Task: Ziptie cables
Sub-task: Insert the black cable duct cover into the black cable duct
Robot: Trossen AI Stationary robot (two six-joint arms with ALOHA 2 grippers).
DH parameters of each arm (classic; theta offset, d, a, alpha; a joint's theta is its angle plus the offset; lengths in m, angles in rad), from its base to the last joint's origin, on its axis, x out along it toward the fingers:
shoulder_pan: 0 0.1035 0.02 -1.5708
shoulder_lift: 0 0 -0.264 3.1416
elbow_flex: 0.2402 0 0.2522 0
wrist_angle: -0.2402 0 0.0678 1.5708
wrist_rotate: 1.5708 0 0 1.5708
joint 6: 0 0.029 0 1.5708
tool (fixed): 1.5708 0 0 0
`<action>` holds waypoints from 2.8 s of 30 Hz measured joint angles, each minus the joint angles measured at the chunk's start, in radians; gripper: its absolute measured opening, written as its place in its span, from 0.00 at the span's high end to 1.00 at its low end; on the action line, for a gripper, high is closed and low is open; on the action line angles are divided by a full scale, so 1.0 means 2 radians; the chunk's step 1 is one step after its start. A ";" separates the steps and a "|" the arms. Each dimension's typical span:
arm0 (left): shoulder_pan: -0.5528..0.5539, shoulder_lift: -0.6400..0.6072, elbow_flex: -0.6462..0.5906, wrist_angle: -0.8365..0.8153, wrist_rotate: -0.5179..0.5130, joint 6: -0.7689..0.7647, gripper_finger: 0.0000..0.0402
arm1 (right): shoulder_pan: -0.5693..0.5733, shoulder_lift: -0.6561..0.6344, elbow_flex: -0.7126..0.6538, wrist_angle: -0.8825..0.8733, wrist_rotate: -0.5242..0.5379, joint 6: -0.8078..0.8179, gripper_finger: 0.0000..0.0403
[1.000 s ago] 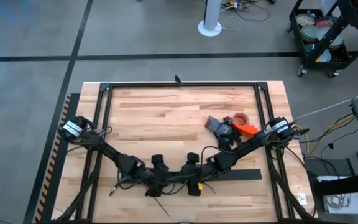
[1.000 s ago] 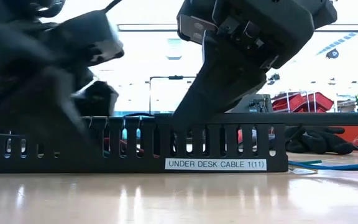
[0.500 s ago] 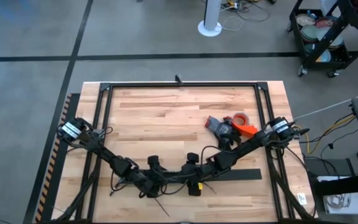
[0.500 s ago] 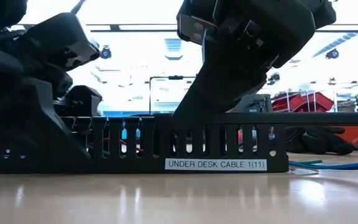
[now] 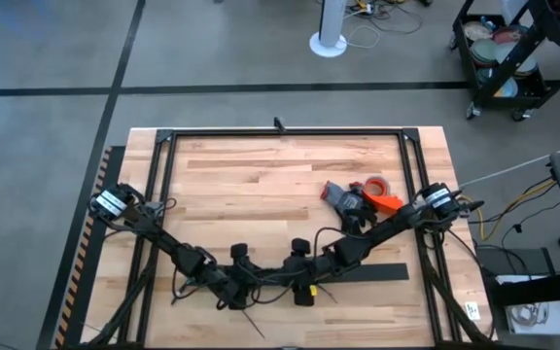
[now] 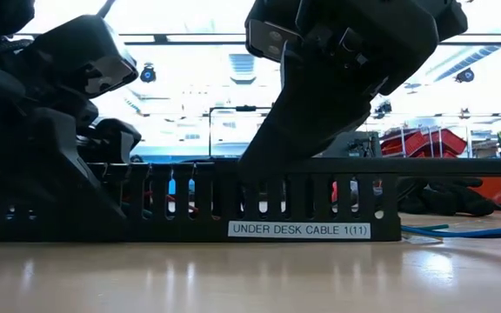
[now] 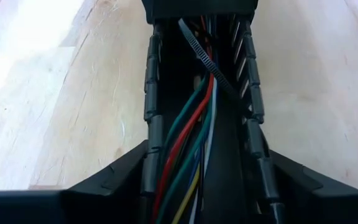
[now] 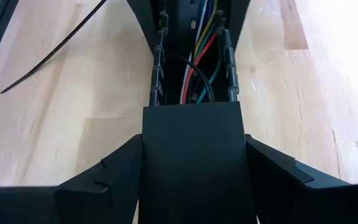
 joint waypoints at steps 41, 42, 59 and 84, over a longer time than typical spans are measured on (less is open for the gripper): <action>0.000 0.001 -0.002 0.002 -0.004 -0.009 0.45 | -0.012 0.005 0.021 -0.020 -0.011 0.026 0.44; 0.000 0.001 -0.002 0.002 -0.003 -0.009 0.45 | -0.012 0.005 0.021 -0.022 -0.011 0.029 0.44; 0.001 0.001 -0.002 -0.001 -0.002 -0.010 0.45 | -0.022 0.020 0.020 0.015 -0.032 0.020 0.45; 0.000 0.002 -0.003 0.003 0.009 -0.014 0.46 | -0.014 0.027 0.050 -0.023 -0.064 -0.006 0.46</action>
